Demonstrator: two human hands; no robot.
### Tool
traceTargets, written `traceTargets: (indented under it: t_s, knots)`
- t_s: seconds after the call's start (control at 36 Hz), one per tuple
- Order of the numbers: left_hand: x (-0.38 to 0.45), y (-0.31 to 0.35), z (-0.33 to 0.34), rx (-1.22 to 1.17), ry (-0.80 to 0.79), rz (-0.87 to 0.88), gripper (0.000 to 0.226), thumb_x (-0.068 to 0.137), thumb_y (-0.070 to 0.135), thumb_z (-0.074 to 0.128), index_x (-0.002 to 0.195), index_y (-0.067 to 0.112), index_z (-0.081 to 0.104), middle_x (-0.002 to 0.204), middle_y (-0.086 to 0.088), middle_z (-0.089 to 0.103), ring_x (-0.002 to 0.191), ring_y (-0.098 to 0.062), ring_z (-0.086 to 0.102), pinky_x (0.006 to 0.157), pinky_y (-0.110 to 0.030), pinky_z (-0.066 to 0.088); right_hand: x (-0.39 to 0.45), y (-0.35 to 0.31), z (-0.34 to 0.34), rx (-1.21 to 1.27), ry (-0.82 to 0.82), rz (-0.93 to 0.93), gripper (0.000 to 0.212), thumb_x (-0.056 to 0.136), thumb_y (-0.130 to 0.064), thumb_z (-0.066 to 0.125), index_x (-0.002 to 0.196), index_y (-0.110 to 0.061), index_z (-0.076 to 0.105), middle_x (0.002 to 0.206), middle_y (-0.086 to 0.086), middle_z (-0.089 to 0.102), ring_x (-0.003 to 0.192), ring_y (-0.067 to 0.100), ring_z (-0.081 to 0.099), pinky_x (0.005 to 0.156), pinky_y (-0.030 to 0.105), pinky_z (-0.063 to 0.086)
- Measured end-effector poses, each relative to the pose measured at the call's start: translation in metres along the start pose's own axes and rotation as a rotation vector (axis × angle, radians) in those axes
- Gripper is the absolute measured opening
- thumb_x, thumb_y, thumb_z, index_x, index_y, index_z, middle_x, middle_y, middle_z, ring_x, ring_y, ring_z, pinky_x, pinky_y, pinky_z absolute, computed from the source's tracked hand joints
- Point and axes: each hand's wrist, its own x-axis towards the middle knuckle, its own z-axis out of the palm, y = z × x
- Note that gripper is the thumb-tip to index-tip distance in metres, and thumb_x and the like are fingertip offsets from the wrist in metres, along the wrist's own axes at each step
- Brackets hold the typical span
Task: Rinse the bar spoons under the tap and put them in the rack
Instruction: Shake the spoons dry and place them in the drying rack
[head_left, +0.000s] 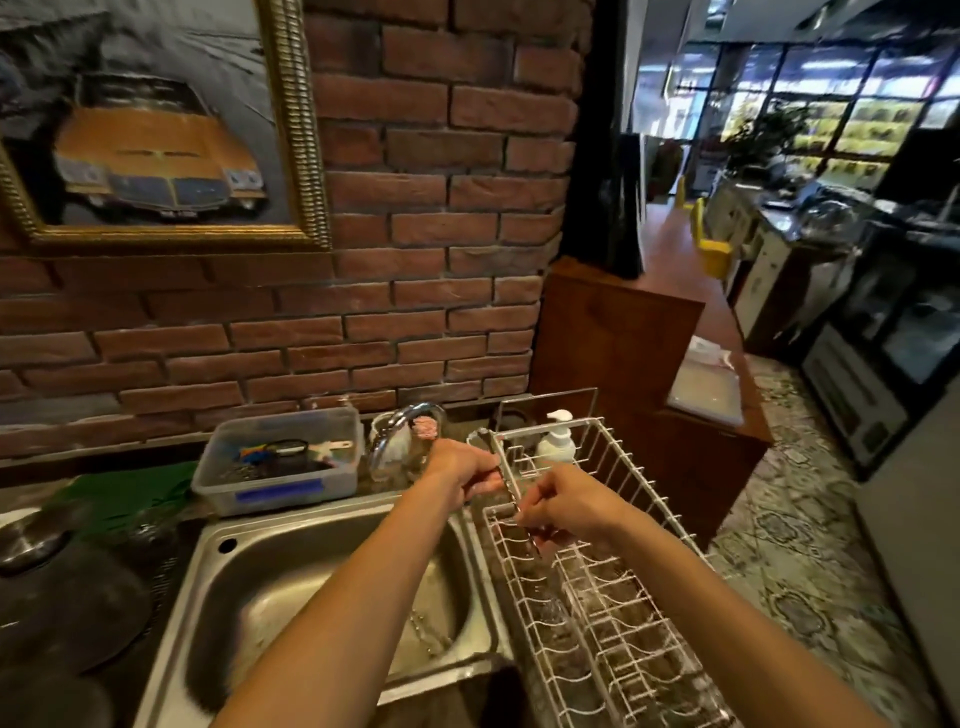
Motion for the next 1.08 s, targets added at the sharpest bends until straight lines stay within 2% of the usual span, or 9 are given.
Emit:
traceTargets:
  t_s: [0.28,0.33,0.39,0.5,0.64,0.78,0.92,0.97,1.08]
  knots:
    - [0.024,-0.027,0.083,0.083,0.071,-0.031,0.011,0.083,-0.016,0.065,0.082,-0.008,0.058,0.062,-0.014,0.056,0.036,-0.019,0.057,0.035,-0.021,0.046,-0.001,0.061,-0.057,-0.001,-0.006,0.012,0.006,0.084,-0.004,0.072,0.079,-0.006,0.069,0.068,0.004,0.070,0.054,0.010,0.070,0.047,0.021,0.053]
    - [0.029,-0.033,0.095,0.121,0.105,-0.047,0.016,0.082,-0.010,0.071,0.096,-0.013,0.065,0.079,-0.022,0.067,0.062,-0.028,0.071,0.064,-0.040,0.062,0.000,0.071,-0.063,-0.056,0.016,0.010,0.004,0.084,-0.006,0.072,0.084,-0.005,0.068,0.072,0.006,0.071,0.056,0.011,0.070,0.050,0.024,0.056]
    - [0.032,-0.038,0.105,0.152,0.136,-0.039,0.026,0.079,-0.007,0.075,0.103,-0.013,0.067,0.097,-0.026,0.071,0.088,-0.035,0.073,0.085,-0.051,0.059,0.001,0.080,-0.069,-0.073,0.030,0.016,0.006,0.085,-0.006,0.072,0.088,-0.003,0.067,0.076,0.010,0.071,0.060,0.017,0.071,0.054,0.029,0.059]
    - [0.034,-0.041,0.124,0.208,0.191,-0.055,0.028,0.078,0.000,0.079,0.104,-0.007,0.068,0.100,-0.022,0.072,0.086,-0.033,0.075,0.077,-0.044,0.063,0.004,0.092,-0.079,-0.079,0.028,0.024,0.011,0.086,-0.006,0.071,0.092,0.001,0.065,0.079,0.015,0.071,0.062,0.023,0.071,0.060,0.037,0.063]
    - [0.035,-0.042,0.142,0.343,0.248,-0.056,0.025,0.081,0.002,0.078,0.102,-0.003,0.065,0.096,-0.016,0.068,0.052,-0.017,0.063,0.032,-0.019,0.046,0.009,0.104,-0.084,-0.090,0.029,0.065,0.010,0.087,-0.003,0.069,0.093,0.001,0.063,0.076,0.012,0.069,0.059,0.019,0.069,0.055,0.031,0.060]
    - [0.046,-0.048,0.158,0.454,0.271,-0.063,0.033,0.081,-0.001,0.076,0.111,-0.003,0.063,0.116,-0.017,0.063,0.070,-0.023,0.070,0.031,-0.019,0.045,0.018,0.116,-0.085,-0.104,0.035,0.087,0.013,0.087,-0.003,0.069,0.077,-0.009,0.062,0.067,0.007,0.068,0.051,0.014,0.068,0.047,0.025,0.057]
    - [0.057,-0.056,0.167,0.654,0.320,-0.032,0.023,0.084,0.005,0.074,0.105,0.000,0.066,0.096,-0.013,0.068,0.065,-0.017,0.068,0.052,-0.027,0.060,0.030,0.119,-0.086,-0.178,0.004,0.111,0.013,0.086,-0.005,0.070,0.077,-0.011,0.064,0.071,0.004,0.070,0.048,0.006,0.068,0.044,0.018,0.054]
    - [0.064,-0.061,0.168,0.681,0.337,-0.022,0.023,0.085,0.003,0.073,0.106,0.001,0.064,0.104,-0.015,0.065,0.082,-0.023,0.071,0.067,-0.034,0.063,0.035,0.121,-0.085,-0.213,-0.020,0.127,0.012,0.088,-0.003,0.068,0.083,-0.011,0.060,0.082,0.006,0.069,0.059,0.009,0.072,0.050,0.020,0.058]
    - [0.070,-0.069,0.171,0.676,0.317,-0.053,0.019,0.086,-0.001,0.071,0.087,0.008,0.053,0.091,-0.014,0.060,0.069,-0.022,0.073,0.062,-0.036,0.064,0.038,0.125,-0.079,-0.284,-0.062,0.154,0.018,0.089,0.001,0.065,0.103,-0.007,0.057,0.102,0.016,0.068,0.081,0.025,0.076,0.071,0.037,0.064]
